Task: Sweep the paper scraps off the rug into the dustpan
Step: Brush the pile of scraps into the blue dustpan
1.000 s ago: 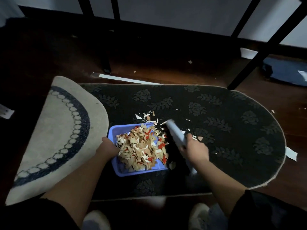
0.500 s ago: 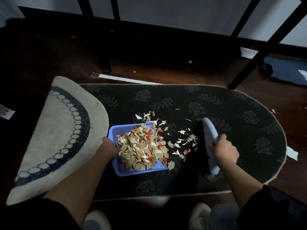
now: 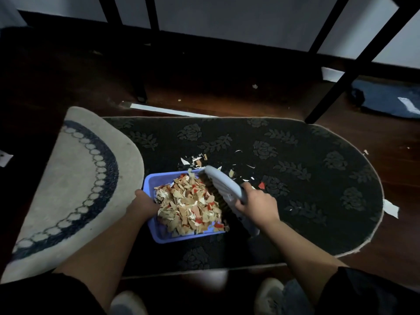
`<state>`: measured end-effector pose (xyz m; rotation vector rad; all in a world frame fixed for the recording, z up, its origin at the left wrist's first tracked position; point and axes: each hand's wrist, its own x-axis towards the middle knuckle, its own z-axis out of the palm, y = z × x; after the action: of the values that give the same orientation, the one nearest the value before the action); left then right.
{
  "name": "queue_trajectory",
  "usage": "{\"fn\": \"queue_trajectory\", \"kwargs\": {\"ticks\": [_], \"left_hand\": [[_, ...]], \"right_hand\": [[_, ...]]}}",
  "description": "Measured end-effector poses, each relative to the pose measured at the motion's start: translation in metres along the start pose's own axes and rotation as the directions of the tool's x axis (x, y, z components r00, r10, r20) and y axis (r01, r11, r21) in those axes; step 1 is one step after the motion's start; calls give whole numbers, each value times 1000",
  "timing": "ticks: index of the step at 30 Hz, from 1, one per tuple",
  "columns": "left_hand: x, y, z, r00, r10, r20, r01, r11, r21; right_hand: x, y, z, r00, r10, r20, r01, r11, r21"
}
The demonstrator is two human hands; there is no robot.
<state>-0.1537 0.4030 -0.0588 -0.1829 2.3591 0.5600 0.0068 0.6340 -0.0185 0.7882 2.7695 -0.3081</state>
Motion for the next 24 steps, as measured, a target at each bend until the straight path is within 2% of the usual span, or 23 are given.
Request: {"fn": "queue_trajectory", "kwargs": {"ticks": [6, 10, 12, 14, 18, 24], "left_hand": [[1, 0, 0, 1000, -6, 9, 6, 1000, 8], [1, 0, 1, 1000, -12, 9, 12, 1000, 8], [3, -1, 2, 1000, -3, 8, 3, 1000, 8], [4, -4, 1, 1000, 1, 2, -1, 1000, 14], [6, -5, 2, 1000, 5, 4, -5, 1000, 26], [7, -6, 3, 1000, 17, -3, -17, 1000, 24]], "right_hand": [[10, 34, -15, 975, 179, -128, -180, 984, 7], [12, 58, -5, 938, 330, -104, -332, 943, 1], [12, 58, 2, 934, 349, -74, -350, 937, -4], [15, 49, 9, 959, 284, -26, -285, 958, -31], [19, 23, 16, 997, 57, 57, -49, 992, -120], [10, 4, 11, 993, -101, 62, 105, 992, -65]]}}
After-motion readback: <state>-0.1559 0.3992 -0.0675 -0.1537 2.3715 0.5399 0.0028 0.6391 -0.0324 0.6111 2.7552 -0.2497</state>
